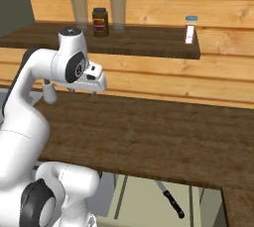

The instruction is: Pick up the knife from the drawer and place it on the cutting board. Then place the meat from the plate to the cutting board.

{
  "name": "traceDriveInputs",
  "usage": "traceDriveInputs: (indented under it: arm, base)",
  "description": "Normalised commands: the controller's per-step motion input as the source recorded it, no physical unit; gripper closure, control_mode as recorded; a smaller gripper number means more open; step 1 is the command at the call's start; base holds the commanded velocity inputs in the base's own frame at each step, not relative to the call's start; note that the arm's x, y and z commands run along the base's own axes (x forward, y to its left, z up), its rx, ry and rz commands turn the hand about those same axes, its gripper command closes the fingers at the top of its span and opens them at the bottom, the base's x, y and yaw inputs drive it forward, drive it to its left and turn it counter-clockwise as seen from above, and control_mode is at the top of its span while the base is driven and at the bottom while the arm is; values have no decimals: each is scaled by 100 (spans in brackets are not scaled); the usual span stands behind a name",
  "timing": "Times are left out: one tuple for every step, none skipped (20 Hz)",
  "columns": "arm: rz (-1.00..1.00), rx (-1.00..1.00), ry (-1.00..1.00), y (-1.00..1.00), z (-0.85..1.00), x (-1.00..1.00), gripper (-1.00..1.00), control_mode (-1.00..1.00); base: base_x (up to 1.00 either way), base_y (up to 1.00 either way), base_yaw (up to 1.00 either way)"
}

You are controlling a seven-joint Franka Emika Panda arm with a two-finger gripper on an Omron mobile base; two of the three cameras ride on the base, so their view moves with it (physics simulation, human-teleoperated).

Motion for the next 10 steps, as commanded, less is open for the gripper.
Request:
traceDriveInputs:
  arm:
    - [-3, 0, 2, -18, -18, -24, -100, -100]
    - [-3, 0, 2, -38, -33, -44, -100, -100]
    - [-5, 1, 1, -51, -46, -61, -100, -100]
    - [-7, 6, 3, -69, -46, -72, -100, -100]
    - [-9, 7, 4, -75, -54, -82, -100, -100]
    - [-10, 5, 7, -76, -61, -84, -100, -100]
    - [-10, 0, 9, -67, -73, -88, -100, -100]
    - [-10, 0, 11, -64, -75, -84, -100, -100]
    - [-10, 0, 11, -49, -82, -76, -100, -100]
    - [-10, -5, 12, -26, -86, -60, -100, -100]
  base:
    - [0, 0, 0]
    - [0, 0, 0]
    - [0, 0, 0]
    - [0, 0, 0]
    - [0, 0, 0]
    - [0, 0, 0]
    - [0, 0, 0]
    - [0, 0, 0]
    - [0, 0, 0]
    - [0, 0, 0]
